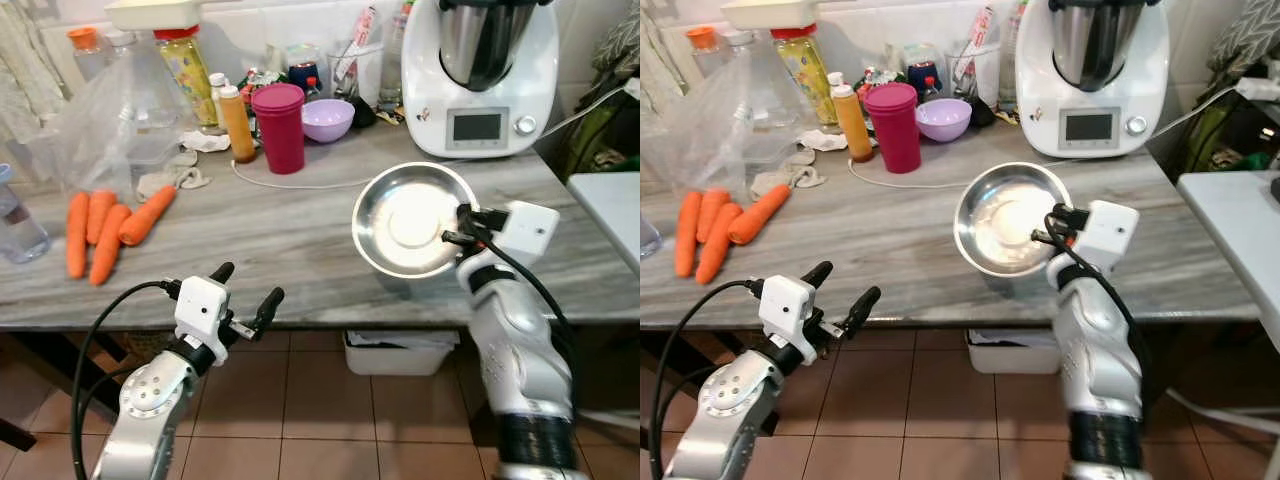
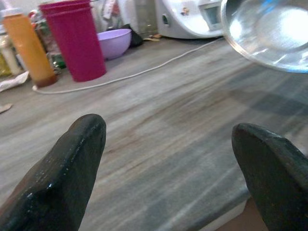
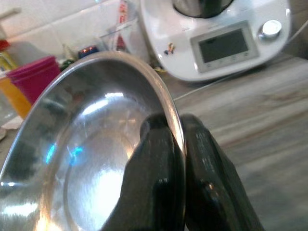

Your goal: Setting the table

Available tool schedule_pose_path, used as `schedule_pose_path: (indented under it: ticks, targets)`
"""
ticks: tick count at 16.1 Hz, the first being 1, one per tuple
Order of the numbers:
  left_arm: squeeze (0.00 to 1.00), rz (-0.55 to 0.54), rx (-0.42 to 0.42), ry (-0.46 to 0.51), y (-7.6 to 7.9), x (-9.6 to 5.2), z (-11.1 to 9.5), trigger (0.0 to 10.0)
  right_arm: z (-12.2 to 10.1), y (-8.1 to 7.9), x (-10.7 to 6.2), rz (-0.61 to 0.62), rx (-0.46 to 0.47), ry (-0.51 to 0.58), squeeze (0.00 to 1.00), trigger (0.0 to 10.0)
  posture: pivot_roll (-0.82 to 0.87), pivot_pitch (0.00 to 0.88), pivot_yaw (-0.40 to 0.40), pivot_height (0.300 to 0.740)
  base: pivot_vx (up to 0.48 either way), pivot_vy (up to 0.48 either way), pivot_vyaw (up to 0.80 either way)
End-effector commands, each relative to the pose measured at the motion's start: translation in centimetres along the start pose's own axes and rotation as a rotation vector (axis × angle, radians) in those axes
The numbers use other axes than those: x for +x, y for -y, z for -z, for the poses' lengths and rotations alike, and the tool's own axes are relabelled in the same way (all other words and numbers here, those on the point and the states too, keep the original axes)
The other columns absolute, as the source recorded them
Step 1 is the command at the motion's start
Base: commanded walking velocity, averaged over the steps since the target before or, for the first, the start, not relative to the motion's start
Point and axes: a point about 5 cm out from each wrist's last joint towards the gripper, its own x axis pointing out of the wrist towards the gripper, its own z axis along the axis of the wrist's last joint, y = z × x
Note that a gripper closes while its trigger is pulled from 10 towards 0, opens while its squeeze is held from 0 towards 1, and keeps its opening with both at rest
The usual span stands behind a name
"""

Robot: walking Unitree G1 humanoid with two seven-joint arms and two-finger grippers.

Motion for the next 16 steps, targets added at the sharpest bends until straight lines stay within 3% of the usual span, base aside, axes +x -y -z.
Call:
schedule_pose_path:
  ticks: [1, 4, 8, 13, 14, 15, 16]
  targets:
    - [0.00, 0.012, 0.031, 0.007, -0.4, 0.0, -0.3, 10.0, 0.0, -0.9, 0.8, -0.030, 0.040, -0.008, 0.00, 10.0, -0.22, 0.036, 0.076, 0.740, 0.000, 0.000, 0.00]
    - [0.00, 0.039, 0.035, 0.003, -0.3, -0.1, -0.4, 10.0, 0.7, -2.5, 2.6, -0.017, 0.091, -0.051, 0.00, 10.0, -0.21, 0.033, 0.070, 0.740, 0.000, 0.000, 0.00]
    - [0.00, 0.097, 0.049, -0.001, 0.5, -0.2, -0.1, 10.0, 2.6, -2.6, 3.7, 0.009, 0.122, -0.182, 0.00, 10.0, -0.20, 0.037, 0.067, 0.740, 0.000, 0.000, 0.00]
    - [0.00, 0.131, 0.048, 0.006, 1.0, -0.1, -0.1, 10.0, 3.8, -4.7, 4.8, -0.039, 0.190, -0.268, 0.00, 10.0, -0.20, 0.039, 0.068, 0.740, 0.000, 0.000, 0.00]
    - [0.00, 0.137, 0.049, 0.009, 1.1, 0.0, -0.1, 10.0, 3.9, -5.2, 4.9, -0.051, 0.206, -0.280, 0.91, 10.0, -0.20, 0.039, 0.062, 0.740, 0.000, 0.000, 0.00]
    - [0.00, 0.142, 0.049, 0.010, 1.2, 0.0, -0.1, 10.0, 4.0, -5.6, 5.0, -0.058, 0.212, -0.287, 1.00, 10.0, -0.20, 0.039, 0.062, 0.740, 0.000, 0.000, 0.00]
    - [0.00, 0.152, 0.054, 0.011, 1.3, 0.0, 0.0, 10.0, 4.3, -6.0, 5.0, -0.068, 0.214, -0.304, 1.00, 10.0, -0.19, 0.039, 0.057, 0.740, 0.000, 0.000, 0.00]
